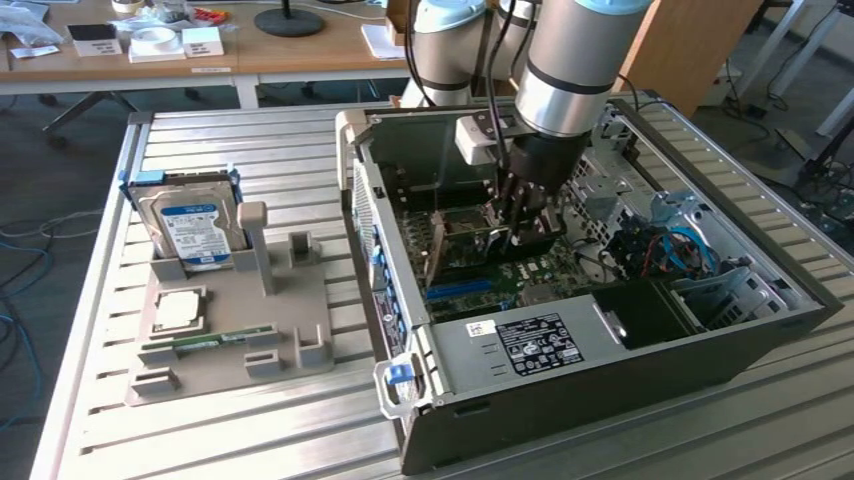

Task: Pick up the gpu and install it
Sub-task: 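Insert the gpu into the slot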

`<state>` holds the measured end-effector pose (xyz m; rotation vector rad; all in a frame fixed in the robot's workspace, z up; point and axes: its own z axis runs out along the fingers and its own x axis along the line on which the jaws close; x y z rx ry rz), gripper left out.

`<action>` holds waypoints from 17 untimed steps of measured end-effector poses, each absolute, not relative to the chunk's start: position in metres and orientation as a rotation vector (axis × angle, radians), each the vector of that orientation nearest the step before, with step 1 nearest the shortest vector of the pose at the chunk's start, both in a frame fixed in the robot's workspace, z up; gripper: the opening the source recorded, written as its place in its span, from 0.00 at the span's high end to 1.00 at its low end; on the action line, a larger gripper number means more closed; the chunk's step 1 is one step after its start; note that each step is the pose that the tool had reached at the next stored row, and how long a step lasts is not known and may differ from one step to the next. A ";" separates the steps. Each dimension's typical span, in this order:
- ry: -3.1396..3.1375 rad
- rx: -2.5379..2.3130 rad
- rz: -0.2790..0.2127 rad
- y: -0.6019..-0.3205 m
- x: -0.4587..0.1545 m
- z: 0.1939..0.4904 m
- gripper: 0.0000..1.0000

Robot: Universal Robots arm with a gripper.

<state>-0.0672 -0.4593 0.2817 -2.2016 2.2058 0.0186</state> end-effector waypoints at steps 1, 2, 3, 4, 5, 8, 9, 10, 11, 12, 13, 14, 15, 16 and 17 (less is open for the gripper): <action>2.206 -2.202 0.019 -0.459 -0.067 0.282 0.73; 2.206 -2.202 0.019 -0.459 -0.067 0.282 0.73; 2.206 -2.201 0.019 -0.459 -0.068 0.282 0.73; 2.206 -2.201 0.019 -0.459 -0.068 0.281 0.73; 2.206 -2.201 0.019 -0.459 -0.069 0.281 0.73; 2.206 -2.202 0.019 -0.459 -0.069 0.281 0.73; 2.206 -2.202 0.019 -0.459 -0.069 0.281 0.73; 2.206 -2.201 0.019 -0.459 -0.069 0.281 0.73; 2.206 -2.202 0.019 -0.459 -0.069 0.281 0.73; 2.206 -2.202 0.019 -0.459 -0.069 0.281 0.73; 2.206 -2.202 0.019 -0.459 -0.069 0.281 0.73; 2.206 -2.201 0.019 -0.459 -0.069 0.281 0.73; 2.206 -2.201 0.019 -0.459 -0.069 0.281 0.73; 2.206 -2.201 0.019 -0.459 -0.069 0.281 0.73; 2.206 -2.202 0.019 -0.459 -0.069 0.281 0.73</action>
